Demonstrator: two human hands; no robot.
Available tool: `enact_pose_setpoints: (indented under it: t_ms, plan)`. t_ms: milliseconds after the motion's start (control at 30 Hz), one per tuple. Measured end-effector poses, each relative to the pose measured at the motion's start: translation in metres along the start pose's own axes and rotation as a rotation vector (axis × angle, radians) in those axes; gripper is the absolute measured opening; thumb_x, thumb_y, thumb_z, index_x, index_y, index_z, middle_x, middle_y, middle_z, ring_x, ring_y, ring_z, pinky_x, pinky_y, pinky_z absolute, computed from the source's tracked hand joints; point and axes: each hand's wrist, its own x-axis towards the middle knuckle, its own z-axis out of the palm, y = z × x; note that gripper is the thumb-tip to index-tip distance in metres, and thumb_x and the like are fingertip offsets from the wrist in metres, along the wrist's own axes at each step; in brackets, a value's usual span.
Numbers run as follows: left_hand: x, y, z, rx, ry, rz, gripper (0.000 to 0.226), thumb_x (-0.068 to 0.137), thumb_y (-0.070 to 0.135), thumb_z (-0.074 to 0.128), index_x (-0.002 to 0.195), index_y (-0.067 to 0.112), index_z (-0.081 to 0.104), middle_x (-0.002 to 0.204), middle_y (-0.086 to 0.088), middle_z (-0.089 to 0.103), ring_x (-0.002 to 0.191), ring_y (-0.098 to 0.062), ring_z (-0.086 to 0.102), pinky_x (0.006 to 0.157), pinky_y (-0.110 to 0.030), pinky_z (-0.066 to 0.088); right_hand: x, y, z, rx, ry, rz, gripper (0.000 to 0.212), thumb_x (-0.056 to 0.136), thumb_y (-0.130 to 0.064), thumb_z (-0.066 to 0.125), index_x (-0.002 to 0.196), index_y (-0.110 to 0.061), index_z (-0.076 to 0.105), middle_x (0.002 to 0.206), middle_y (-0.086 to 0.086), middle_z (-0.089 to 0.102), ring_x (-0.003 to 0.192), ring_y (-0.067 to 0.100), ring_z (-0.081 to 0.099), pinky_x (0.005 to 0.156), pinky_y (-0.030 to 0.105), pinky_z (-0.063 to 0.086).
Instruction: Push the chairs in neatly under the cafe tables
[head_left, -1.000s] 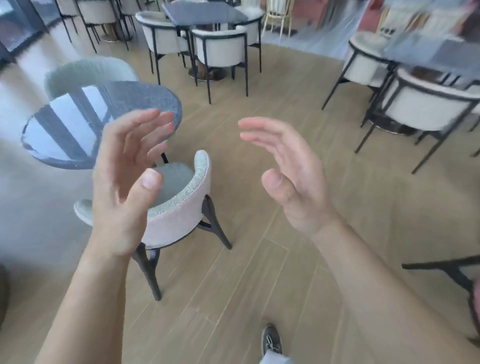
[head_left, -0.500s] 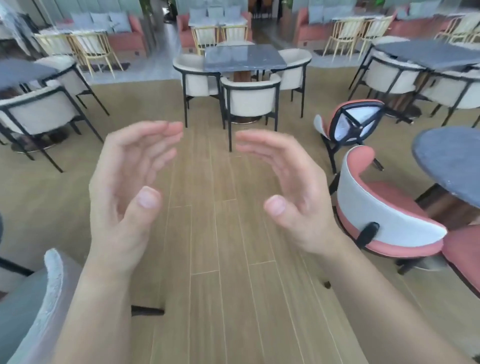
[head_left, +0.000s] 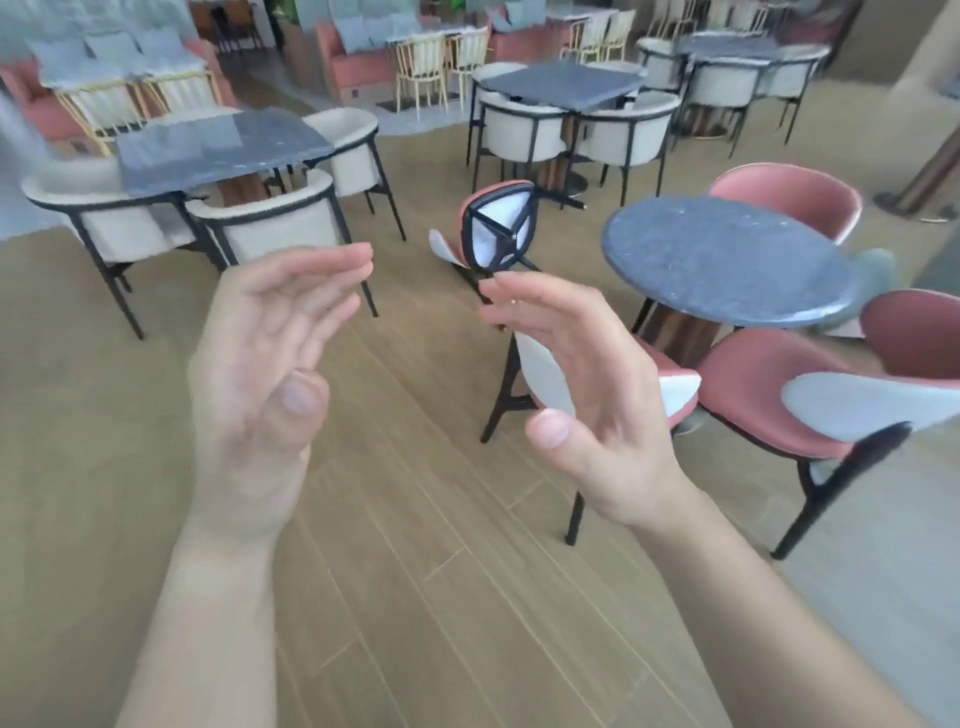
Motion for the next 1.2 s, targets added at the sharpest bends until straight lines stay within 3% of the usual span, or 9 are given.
enact_pose_setpoints:
  t_ms: [333, 467, 633, 767, 967, 1200]
  plan:
    - [0.061, -0.044, -0.099, -0.146, -0.186, -0.029, 0.062, 0.087, 0.076, 0.068, 0.134, 0.036, 0.061, 0.143, 0.004, 0.067, 0.142, -0.035, 0.058, 0.118, -0.049, 0.043, 0.056, 0.025, 0.090, -0.187, 0.153, -0.004, 0.077, 0.097, -0.066, 0.061, 0.147, -0.008, 0.047, 0.146, 0.007, 0.058, 0.130, 0.035, 0.061, 0.111, 0.062, 0.046]
    - [0.088, -0.070, -0.125, -0.205, -0.240, -0.037, 0.061, 0.088, 0.075, 0.069, 0.133, 0.035, 0.062, 0.142, 0.003, 0.067, 0.141, -0.036, 0.058, 0.119, -0.051, 0.043, 0.071, 0.042, 0.109, -0.279, 0.199, -0.013, 0.077, 0.097, -0.066, 0.061, 0.147, -0.009, 0.046, 0.145, 0.012, 0.059, 0.134, 0.033, 0.062, 0.115, 0.072, 0.036]
    - [0.125, -0.110, -0.133, -0.243, -0.270, -0.048, 0.063, 0.091, 0.072, 0.068, 0.135, 0.028, 0.060, 0.143, -0.001, 0.067, 0.141, -0.037, 0.058, 0.118, -0.049, 0.044, 0.102, 0.067, 0.111, -0.314, 0.246, 0.018, 0.075, 0.097, -0.064, 0.061, 0.146, -0.008, 0.047, 0.143, 0.015, 0.059, 0.129, 0.038, 0.063, 0.112, 0.063, 0.044]
    - [0.163, -0.144, -0.138, -0.237, -0.271, -0.078, 0.061, 0.090, 0.072, 0.069, 0.134, 0.030, 0.062, 0.142, -0.001, 0.067, 0.142, -0.038, 0.058, 0.117, -0.049, 0.044, 0.144, 0.105, 0.103, -0.281, 0.235, 0.007, 0.072, 0.098, -0.062, 0.061, 0.145, -0.009, 0.047, 0.142, 0.010, 0.058, 0.130, 0.037, 0.062, 0.110, 0.047, 0.049]
    - [0.238, -0.193, -0.157, -0.131, -0.218, -0.077, 0.061, 0.091, 0.072, 0.068, 0.134, 0.030, 0.061, 0.142, 0.000, 0.068, 0.140, -0.037, 0.059, 0.118, -0.050, 0.044, 0.230, 0.192, 0.085, -0.187, 0.214, -0.052, 0.071, 0.098, -0.064, 0.062, 0.148, -0.015, 0.047, 0.147, 0.005, 0.056, 0.132, 0.035, 0.061, 0.110, 0.062, 0.047]
    - [0.317, -0.258, -0.182, -0.041, -0.097, -0.082, 0.060, 0.089, 0.072, 0.069, 0.134, 0.033, 0.060, 0.141, -0.009, 0.063, 0.140, -0.042, 0.057, 0.119, -0.052, 0.043, 0.332, 0.279, 0.072, -0.080, 0.133, -0.057, 0.068, 0.099, -0.061, 0.063, 0.147, -0.017, 0.047, 0.146, 0.002, 0.057, 0.132, 0.039, 0.061, 0.112, 0.060, 0.047]
